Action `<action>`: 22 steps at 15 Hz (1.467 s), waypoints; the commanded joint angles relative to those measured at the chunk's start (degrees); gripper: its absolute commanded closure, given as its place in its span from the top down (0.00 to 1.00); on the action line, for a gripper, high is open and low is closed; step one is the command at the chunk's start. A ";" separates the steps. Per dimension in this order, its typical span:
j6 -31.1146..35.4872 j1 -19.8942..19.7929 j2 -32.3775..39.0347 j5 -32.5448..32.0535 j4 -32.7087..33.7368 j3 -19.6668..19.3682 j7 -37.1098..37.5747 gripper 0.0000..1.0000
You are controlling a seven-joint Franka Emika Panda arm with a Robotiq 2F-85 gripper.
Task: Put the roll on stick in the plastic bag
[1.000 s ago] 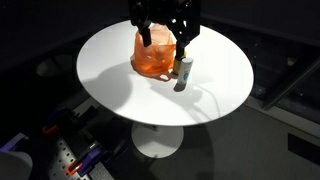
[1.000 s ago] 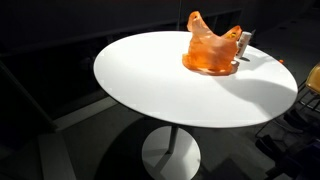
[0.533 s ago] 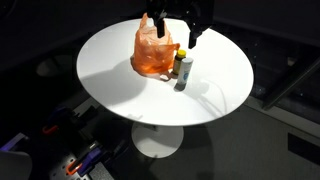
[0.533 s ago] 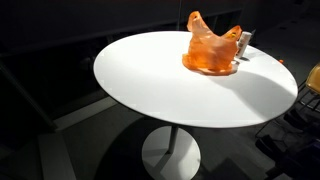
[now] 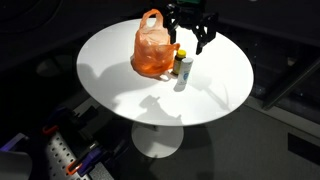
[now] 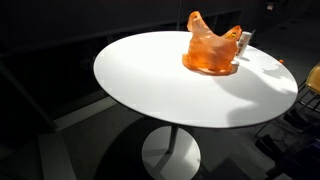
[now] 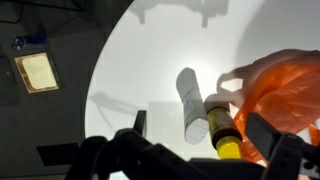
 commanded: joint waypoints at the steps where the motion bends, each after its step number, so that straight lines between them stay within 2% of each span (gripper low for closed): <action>1: 0.96 -0.69 6.12 1.73 4.92 0.63 1.73 1.00; 7: 2.82 -0.72 11.93 2.53 8.53 0.88 4.51 1.00; 16: 5.25 -0.45 16.40 2.56 11.08 1.78 6.21 1.00; 17: 5.32 -0.42 16.66 2.44 11.27 1.82 6.37 0.89; 18: 5.32 -0.38 16.96 2.29 11.56 1.81 6.56 0.74; 22: 5.21 -0.10 17.56 1.37 12.12 1.39 7.62 0.42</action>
